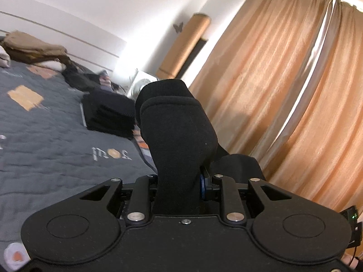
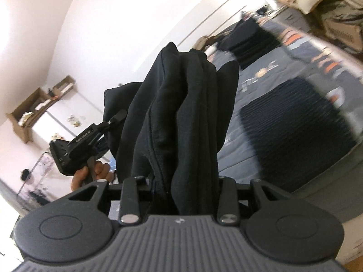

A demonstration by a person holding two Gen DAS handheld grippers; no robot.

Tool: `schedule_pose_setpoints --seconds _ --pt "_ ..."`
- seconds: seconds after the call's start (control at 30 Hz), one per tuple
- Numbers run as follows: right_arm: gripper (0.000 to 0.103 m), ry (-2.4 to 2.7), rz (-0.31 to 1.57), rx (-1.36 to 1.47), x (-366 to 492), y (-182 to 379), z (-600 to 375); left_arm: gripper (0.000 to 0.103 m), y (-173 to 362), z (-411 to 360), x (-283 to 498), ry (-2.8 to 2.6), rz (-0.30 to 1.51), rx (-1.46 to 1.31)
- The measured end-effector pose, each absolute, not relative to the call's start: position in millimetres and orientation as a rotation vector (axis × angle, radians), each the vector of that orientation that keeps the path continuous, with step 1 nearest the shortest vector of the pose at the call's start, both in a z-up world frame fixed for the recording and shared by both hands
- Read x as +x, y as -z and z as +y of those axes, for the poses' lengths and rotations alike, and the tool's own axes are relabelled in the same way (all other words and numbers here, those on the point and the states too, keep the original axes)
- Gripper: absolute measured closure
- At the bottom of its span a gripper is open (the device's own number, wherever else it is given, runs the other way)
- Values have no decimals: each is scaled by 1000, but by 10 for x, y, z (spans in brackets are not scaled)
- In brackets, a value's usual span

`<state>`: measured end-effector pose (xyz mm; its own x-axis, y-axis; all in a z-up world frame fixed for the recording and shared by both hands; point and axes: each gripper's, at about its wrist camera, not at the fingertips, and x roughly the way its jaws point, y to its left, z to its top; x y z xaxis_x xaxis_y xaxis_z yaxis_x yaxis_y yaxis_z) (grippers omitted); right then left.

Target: Fold clothes

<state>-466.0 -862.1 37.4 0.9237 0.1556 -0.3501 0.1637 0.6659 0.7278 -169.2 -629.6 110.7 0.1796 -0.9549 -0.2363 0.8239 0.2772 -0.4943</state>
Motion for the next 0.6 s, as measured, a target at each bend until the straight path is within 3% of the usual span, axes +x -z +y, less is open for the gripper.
schedule_pose_setpoints --seconds 0.3,0.6 --pt "69 89 465 843 -4500 -196 -9679 80 -782 -7295 -1496 1256 640 -250" --pt "64 144 647 795 -4030 517 -10379 80 11 -7950 -1145 1125 800 -192"
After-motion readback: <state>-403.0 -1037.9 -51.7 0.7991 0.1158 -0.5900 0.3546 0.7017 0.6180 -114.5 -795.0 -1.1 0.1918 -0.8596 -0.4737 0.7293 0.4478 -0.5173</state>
